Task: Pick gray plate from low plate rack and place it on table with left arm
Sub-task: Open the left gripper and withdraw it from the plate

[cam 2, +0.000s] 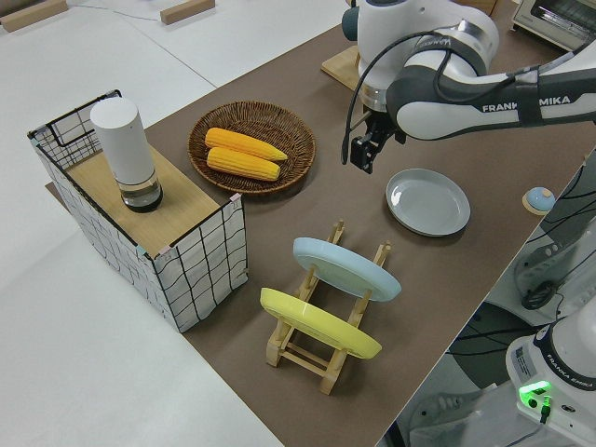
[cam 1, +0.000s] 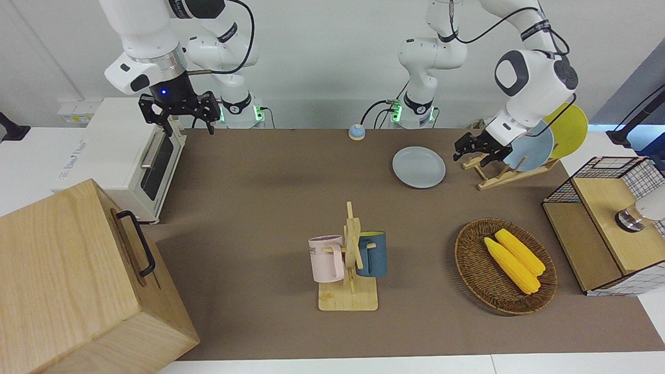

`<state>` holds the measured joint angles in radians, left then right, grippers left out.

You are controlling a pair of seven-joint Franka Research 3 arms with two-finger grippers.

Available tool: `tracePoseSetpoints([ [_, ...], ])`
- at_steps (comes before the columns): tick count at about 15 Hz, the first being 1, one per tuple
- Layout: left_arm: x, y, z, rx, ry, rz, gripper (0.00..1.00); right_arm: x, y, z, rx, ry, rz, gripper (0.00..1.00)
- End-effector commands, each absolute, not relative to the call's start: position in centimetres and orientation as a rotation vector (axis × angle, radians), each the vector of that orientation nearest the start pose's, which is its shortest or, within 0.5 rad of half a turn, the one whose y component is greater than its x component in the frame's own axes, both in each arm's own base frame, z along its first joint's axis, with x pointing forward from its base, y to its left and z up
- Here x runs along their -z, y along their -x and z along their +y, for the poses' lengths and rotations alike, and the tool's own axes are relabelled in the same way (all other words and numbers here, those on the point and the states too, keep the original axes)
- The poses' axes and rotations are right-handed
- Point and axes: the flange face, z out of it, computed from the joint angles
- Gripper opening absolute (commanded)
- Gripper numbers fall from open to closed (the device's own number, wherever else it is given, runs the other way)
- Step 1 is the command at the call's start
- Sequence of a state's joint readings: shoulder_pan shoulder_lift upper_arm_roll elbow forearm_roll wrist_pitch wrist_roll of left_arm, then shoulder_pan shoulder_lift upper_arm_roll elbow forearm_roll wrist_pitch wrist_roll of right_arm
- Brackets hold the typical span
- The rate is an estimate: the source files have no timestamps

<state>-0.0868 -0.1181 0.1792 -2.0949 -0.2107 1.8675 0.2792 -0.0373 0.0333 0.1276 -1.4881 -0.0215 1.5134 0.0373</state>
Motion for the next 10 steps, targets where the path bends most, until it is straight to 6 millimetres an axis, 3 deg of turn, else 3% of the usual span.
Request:
tracePoseSetpoints([
  [1,-53.3,-52.2,3.6,-0.103,3.303,0.131,0.99,-64.3,-55.9,4.5,-0.019,3.16,-0.058,0.983],
  [3,-56.5,-52.4,2.2,-0.076,3.275,0.075,0.99,-64.3,-55.9,4.5,-0.019,3.16,-0.058,0.983],
  [7,-62.0,-51.8,2.0,-0.056,3.247,0.091,0.99,-64.3,-55.9,4.5,-0.019,3.16,-0.058,0.983],
  [8,-62.7,-51.6,2.1,-0.073,3.225,0.101,0.99,-64.3,-55.9,4.5,-0.019,3.16,-0.058,0.983],
  [10,-63.8,-51.0,-0.1,-0.106,3.152,0.183,0.99,-64.3,-55.9,4.5,-0.019,3.16,-0.058,0.983],
])
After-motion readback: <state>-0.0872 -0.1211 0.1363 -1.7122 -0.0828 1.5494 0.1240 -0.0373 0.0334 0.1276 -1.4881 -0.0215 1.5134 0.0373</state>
